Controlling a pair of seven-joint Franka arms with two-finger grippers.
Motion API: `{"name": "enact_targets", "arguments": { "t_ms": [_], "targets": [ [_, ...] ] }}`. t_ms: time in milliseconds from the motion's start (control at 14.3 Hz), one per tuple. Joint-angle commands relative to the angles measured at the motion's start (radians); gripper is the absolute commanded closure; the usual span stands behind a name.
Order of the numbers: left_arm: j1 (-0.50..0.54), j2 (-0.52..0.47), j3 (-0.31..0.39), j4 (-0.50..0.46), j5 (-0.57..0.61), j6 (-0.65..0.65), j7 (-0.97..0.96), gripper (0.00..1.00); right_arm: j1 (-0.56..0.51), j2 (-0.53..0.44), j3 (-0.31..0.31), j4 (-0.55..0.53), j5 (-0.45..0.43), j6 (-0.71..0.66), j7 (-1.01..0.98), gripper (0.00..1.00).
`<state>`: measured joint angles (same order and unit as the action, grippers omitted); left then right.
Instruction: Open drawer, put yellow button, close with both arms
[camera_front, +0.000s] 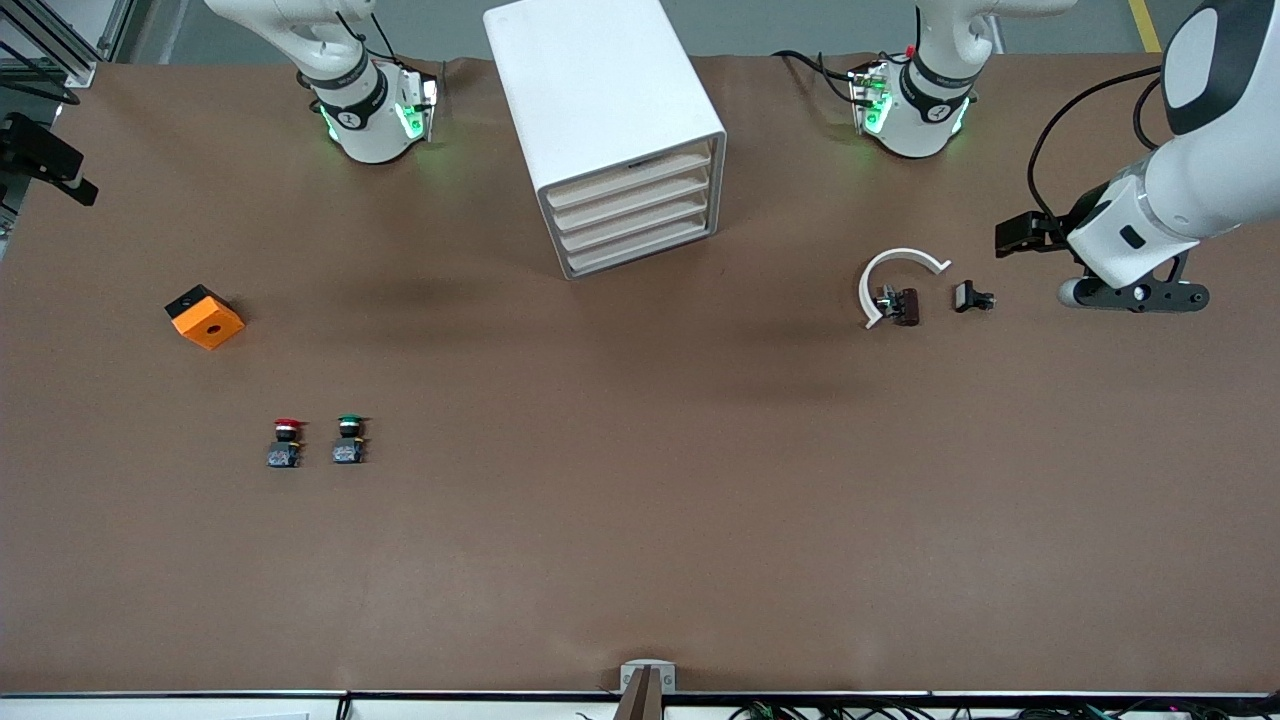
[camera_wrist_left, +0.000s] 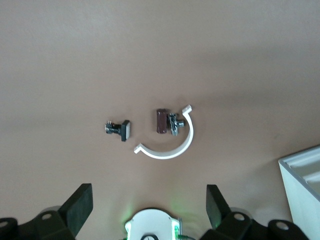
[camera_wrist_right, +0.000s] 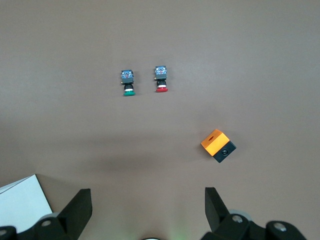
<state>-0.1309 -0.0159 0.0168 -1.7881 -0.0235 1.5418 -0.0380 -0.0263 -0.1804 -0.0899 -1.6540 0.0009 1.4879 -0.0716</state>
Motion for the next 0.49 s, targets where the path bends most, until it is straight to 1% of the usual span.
{"name": "enact_targets", "arguments": {
  "t_ms": [0,70,210,420],
  "targets": [
    [0.008,-0.044,0.002,-0.037,0.023,0.079,0.015,0.00,-0.014,-0.014,0.006,-0.012,0.016,0.000,-0.016,0.00],
    [0.022,-0.041,-0.014,-0.031,0.022,0.108,0.015,0.00,-0.014,-0.014,0.006,-0.012,0.016,0.000,-0.016,0.00],
    [0.046,-0.013,-0.034,0.030,0.022,0.119,0.015,0.00,-0.015,-0.014,0.006,-0.012,0.016,0.000,-0.016,0.00],
    [0.079,0.065,-0.070,0.169,0.017,0.119,0.015,0.00,-0.017,-0.014,0.006,-0.012,0.016,0.002,-0.017,0.00]
  ]
}}
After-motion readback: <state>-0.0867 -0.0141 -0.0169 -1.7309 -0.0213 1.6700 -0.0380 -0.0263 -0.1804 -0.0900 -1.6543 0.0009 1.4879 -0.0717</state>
